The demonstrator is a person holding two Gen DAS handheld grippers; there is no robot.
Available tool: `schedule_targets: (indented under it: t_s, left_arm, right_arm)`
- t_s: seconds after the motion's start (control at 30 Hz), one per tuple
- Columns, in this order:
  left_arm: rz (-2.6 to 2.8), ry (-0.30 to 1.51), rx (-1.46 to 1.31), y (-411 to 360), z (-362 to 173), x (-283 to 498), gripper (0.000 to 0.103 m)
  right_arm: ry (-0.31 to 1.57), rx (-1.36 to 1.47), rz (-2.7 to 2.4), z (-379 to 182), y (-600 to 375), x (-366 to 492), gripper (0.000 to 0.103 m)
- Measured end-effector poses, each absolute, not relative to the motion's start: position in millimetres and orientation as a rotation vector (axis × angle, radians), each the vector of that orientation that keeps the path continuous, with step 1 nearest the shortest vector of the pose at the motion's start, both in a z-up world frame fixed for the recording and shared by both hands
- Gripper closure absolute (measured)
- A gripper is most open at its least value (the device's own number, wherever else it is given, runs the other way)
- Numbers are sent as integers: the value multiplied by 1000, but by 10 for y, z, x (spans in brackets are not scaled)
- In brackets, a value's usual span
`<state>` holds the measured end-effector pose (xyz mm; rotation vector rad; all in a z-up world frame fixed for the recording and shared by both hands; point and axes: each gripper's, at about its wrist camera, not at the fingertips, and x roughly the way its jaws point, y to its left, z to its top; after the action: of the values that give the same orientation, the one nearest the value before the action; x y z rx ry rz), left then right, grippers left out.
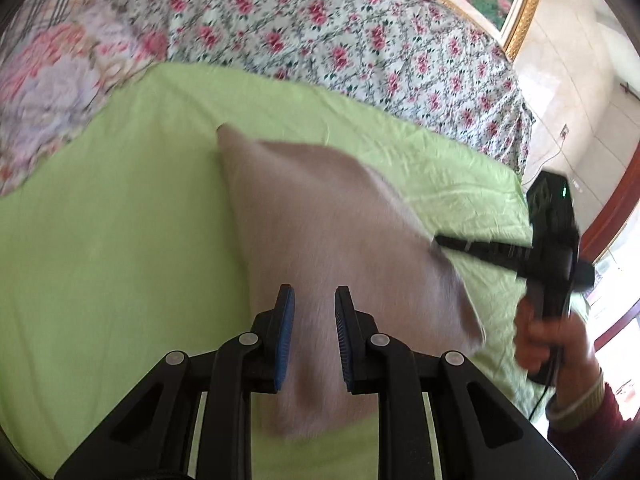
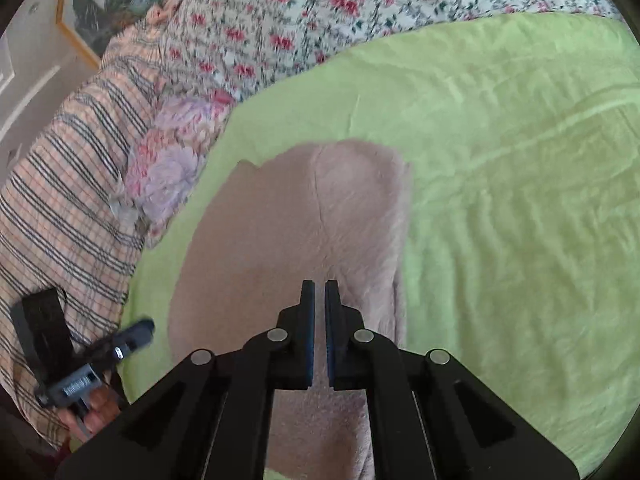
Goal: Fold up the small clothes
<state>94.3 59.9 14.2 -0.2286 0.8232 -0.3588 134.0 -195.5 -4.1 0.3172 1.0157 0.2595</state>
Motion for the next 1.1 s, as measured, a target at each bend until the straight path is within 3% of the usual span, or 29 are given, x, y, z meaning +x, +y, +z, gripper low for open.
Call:
schedule_targets:
  t_s: [0.1,0.33,0.63,0.8,1.1]
  left_arm:
    - [-350,871,-222,554,-21,1223,82]
    - [-336,941,-220,610,-243,1408,79]
    - [-322,904,-208,643,-70,992,81]
    - [-285,955,-193,706,-286,598,81]
    - [-254,991,-206,732,-497,418,77]
  right_arm:
    - [1065,319,234,-287,-1989,1445,103]
    - [1064,331,245,-320,-2010,1490,103]
    - [1027,257,318,23,-1856,944,99]
    - [1108,139,232,-222,-1882,650,99]
    - [1092,206,206,-313,-2023,640,100]
